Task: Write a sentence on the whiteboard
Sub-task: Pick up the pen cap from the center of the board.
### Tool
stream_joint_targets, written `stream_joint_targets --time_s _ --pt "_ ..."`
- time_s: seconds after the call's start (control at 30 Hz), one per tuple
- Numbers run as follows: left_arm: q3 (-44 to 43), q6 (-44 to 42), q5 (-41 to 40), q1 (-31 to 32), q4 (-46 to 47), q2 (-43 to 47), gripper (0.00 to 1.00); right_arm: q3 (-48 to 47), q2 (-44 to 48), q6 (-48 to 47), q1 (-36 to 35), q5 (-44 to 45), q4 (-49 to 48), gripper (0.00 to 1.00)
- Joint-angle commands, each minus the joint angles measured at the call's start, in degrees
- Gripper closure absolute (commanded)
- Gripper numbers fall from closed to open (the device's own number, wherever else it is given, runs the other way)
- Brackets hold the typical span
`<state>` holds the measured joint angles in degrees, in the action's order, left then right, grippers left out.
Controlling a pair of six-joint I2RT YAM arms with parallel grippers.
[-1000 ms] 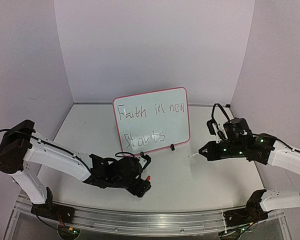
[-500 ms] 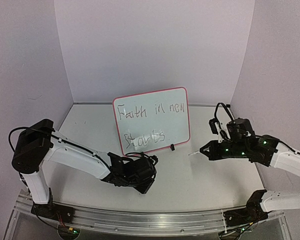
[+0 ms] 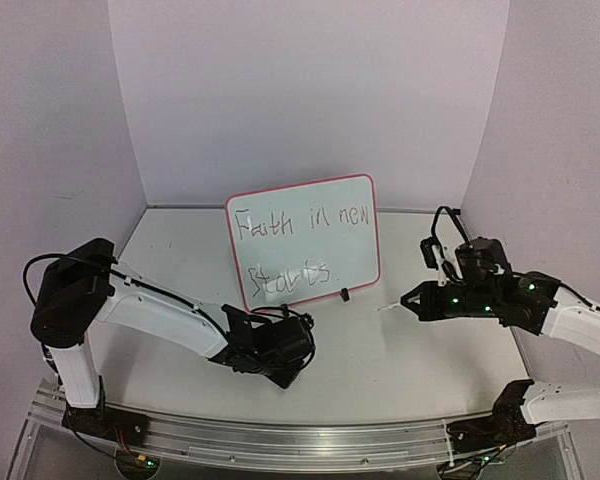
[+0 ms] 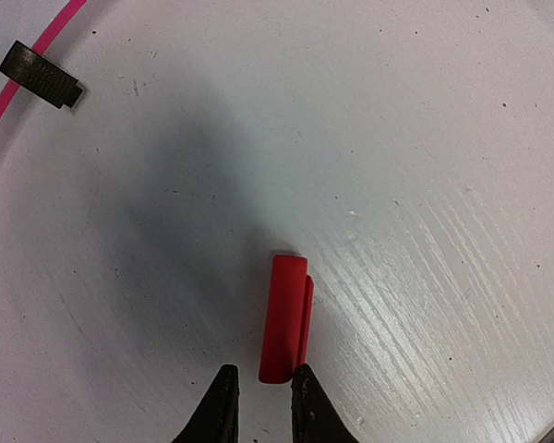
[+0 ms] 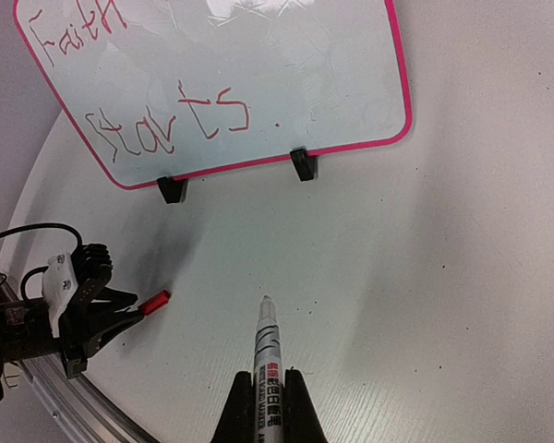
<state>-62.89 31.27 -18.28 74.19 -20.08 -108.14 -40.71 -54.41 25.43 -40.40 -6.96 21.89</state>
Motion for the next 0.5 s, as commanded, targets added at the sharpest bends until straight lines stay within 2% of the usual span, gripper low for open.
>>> stream_joint_targets --time_s 0.0,0.23,0.47 --pt "-0.8 -0.3 -1.2 0.1 0.0 -0.5 0.81 -0.6 -0.3 0.4 0.2 0.0 -1.2 1.0" --pt "-0.9 -2.8 0.2 0.1 2.9 -0.7 0.76 -0.9 -1.1 0.5 0.2 -0.3 -1.2 1.0" --pt "-2.0 -4.3 0.7 0.1 3.6 -2.5 0.78 -1.1 -1.4 0.5 0.2 -0.2 -1.2 1.0"
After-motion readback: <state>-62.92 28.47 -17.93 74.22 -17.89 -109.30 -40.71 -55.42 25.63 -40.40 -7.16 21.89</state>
